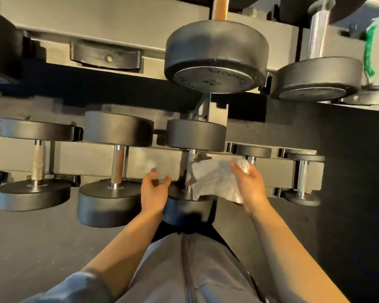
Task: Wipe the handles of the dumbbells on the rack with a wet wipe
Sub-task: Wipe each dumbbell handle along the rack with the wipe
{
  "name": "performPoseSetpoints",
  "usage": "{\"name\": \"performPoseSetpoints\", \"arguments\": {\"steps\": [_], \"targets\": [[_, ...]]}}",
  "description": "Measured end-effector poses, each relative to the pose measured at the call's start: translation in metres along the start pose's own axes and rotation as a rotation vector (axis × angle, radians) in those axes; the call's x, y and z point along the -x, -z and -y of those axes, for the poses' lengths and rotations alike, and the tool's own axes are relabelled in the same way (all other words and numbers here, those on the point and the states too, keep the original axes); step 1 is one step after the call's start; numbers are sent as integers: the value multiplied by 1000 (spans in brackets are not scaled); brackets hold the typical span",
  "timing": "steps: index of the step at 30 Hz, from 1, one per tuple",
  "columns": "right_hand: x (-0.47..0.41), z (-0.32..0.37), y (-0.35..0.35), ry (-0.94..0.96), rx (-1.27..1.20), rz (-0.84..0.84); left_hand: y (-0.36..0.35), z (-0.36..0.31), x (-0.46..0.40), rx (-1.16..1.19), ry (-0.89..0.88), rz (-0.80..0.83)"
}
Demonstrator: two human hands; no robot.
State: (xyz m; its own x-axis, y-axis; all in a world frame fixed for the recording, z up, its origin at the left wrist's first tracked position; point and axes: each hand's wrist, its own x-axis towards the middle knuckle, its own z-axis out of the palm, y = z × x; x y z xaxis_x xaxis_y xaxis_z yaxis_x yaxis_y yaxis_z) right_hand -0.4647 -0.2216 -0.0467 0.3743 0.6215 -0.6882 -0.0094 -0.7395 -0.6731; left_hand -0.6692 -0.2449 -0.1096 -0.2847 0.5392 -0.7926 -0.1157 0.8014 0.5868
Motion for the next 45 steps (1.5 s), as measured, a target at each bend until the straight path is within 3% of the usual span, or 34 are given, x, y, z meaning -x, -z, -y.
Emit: {"name": "performPoseSetpoints", "arguments": {"steps": [2,4,7,10,12,14,16,18,20,25,32,35,39,42,45], "targets": [[-15,-4,6,64,75,-112,-14,7,-6,-106,66,-112],[-30,-11,-4,68,100,-55,-33,15,-9,-249,155,-172],[-52,-22,-44,-3,160,179,-61,33,-11,-425,250,-212],[-70,-41,-73,71,408,470,-71,48,-14,-496,189,-346],[-80,-51,-73,246,607,418,-72,55,-16,-463,135,-415],[-80,-58,-69,401,624,221,-74,57,-18,-443,121,-444],[-79,-63,-72,314,554,53,-75,57,-17,-450,131,-455],[-87,-67,-88,95,561,104,-76,56,-13,-446,106,-472],[-102,-71,-109,7,599,213,-77,55,-14,-439,93,-492],[-107,-60,-129,118,378,24,-79,53,-13,-414,73,-527],[-94,-72,-119,186,376,107,-78,54,-13,-411,65,-520],[-84,-81,-102,230,521,189,-79,54,-13,-415,76,-517],[-81,-82,-77,130,889,486,-79,54,-11,-415,55,-521],[-83,-72,-85,88,663,487,-80,53,-9,-427,36,-524],[-96,-65,-112,61,394,279,-79,55,-11,-420,46,-524]]}}
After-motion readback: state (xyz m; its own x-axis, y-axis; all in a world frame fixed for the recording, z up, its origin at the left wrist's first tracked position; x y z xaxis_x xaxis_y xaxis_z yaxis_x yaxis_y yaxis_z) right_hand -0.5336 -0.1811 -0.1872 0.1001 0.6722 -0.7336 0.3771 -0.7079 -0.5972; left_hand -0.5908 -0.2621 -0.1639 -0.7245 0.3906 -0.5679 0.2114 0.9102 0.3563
